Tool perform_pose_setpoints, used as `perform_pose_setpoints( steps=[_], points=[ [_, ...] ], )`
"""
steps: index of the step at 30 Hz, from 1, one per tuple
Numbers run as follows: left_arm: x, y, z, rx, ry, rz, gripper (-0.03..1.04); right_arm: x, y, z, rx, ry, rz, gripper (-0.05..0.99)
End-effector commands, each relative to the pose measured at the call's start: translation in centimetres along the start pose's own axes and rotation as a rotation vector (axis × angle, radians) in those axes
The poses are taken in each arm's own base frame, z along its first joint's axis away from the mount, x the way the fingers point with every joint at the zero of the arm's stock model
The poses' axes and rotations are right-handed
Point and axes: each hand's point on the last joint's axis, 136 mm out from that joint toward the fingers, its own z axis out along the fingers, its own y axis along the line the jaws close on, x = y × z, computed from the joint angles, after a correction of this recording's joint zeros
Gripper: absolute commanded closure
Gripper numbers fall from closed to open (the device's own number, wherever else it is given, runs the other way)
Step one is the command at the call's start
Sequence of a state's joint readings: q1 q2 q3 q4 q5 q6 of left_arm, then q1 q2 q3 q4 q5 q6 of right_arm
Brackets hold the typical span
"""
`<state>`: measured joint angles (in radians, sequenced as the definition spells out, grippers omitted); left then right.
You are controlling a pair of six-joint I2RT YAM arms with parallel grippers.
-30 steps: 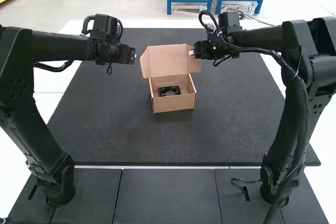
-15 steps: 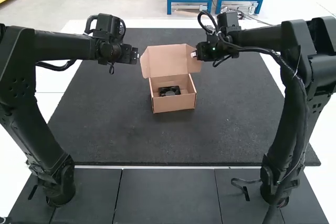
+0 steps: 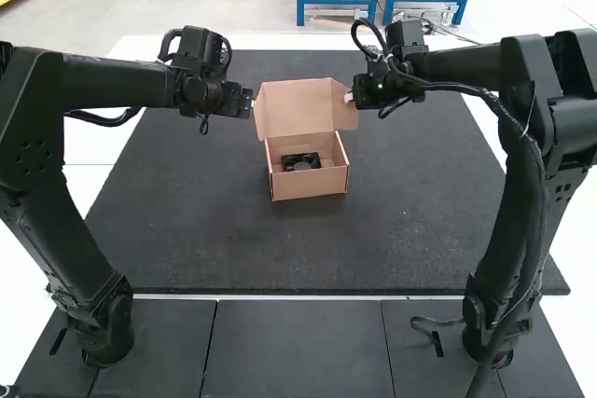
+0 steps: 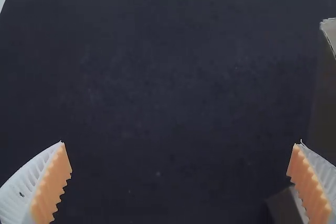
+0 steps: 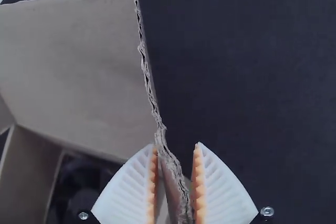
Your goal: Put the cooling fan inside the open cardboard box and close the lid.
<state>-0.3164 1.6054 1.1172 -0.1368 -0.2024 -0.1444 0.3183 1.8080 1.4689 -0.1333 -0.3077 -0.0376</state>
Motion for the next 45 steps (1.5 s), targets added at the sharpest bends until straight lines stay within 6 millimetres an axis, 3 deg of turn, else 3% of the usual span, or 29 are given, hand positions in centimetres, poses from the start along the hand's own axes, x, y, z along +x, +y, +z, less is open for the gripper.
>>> perform_pose_setpoints(
  steps=[1,8,17,25,35,39,45],
  points=[
    [-1.5,-0.5,-0.2,0.011,-0.031,-0.013,0.04,-1.1,0.4,-0.4,-0.021,-0.02,-0.001,0.8],
    [-1.5,-0.7,-0.3,0.016,-0.028,-0.009,0.04,-0.5,1.0,-0.6,-0.034,-0.003,-0.008,0.81],
    [-1.5,-1.7,-0.5,0.032,-0.03,0.003,0.04,1.5,2.5,-0.4,-0.038,0.02,-0.029,0.9],
    [-1.4,-1.8,-0.5,0.034,-0.025,0.004,0.04,0.7,3.3,-0.2,-0.005,-0.058,-0.026,0.92],
    [-0.8,-1.8,-0.6,0.034,-0.007,0.001,0.04,1.8,4.5,-0.4,0.0,-0.066,-0.04,0.92],
    [-0.5,-2.3,-0.7,0.043,0.0,0.009,0.04,2.5,6.1,-0.9,-0.016,-0.079,-0.03,0.92],
    [1.0,-4.3,-2.1,0.087,0.045,0.047,0.04,3.3,6.0,-1.6,-0.011,-0.078,-0.013,0.92]
  ],
)
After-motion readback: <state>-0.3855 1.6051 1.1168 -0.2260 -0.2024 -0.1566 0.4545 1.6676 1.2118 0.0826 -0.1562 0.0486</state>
